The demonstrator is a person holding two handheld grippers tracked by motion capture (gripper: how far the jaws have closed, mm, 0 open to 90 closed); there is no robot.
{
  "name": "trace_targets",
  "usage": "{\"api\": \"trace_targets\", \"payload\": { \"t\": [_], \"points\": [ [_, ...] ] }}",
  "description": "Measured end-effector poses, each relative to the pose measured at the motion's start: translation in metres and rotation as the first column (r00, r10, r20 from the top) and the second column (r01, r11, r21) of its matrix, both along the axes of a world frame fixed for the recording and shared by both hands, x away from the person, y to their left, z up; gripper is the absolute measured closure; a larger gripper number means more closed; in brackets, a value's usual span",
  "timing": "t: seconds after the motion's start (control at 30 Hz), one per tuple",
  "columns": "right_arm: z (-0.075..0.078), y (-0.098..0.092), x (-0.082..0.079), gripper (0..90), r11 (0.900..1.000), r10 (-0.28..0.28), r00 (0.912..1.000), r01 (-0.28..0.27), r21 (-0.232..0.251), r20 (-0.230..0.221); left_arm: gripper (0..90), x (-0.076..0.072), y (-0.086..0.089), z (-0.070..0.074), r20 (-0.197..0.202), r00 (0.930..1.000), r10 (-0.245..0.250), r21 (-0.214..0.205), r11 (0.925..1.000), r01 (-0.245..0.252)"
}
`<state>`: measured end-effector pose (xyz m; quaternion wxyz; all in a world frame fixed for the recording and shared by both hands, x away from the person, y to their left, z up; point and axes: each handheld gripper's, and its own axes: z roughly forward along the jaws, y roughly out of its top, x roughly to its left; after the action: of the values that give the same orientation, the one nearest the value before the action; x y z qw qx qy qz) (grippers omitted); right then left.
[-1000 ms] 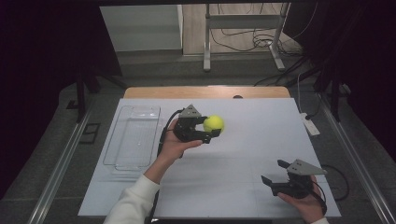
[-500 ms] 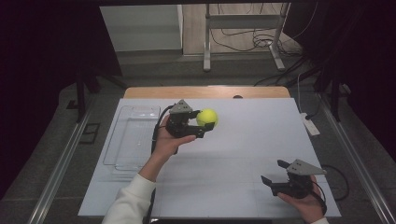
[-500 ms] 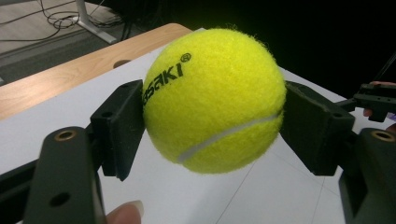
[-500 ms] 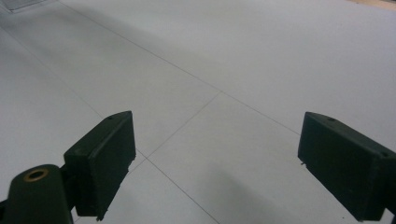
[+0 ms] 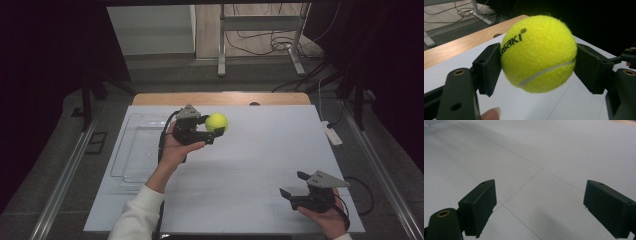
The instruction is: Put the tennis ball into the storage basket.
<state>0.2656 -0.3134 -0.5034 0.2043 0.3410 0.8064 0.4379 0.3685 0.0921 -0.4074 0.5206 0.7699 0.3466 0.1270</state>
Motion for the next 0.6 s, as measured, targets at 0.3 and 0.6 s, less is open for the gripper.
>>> {"api": "trace_targets", "payload": {
  "t": [0.3, 0.6],
  "points": [
    [0.000, 0.000, 0.000, 11.7, 1.0000, 0.000, 1.0000, 0.000, 0.003, 0.000, 27.1, 0.001, 0.012, 0.003, 0.014, 0.9989, 0.046, 0.006, 0.9989, -0.046],
    [0.000, 0.000, 0.000, 11.8, 1.0000, 0.000, 1.0000, 0.000, 0.004, 0.003, 27.1, 0.004, 0.022, 0.004, 0.015, 0.9964, 0.083, 0.012, 0.9965, -0.083]
  ]
}}
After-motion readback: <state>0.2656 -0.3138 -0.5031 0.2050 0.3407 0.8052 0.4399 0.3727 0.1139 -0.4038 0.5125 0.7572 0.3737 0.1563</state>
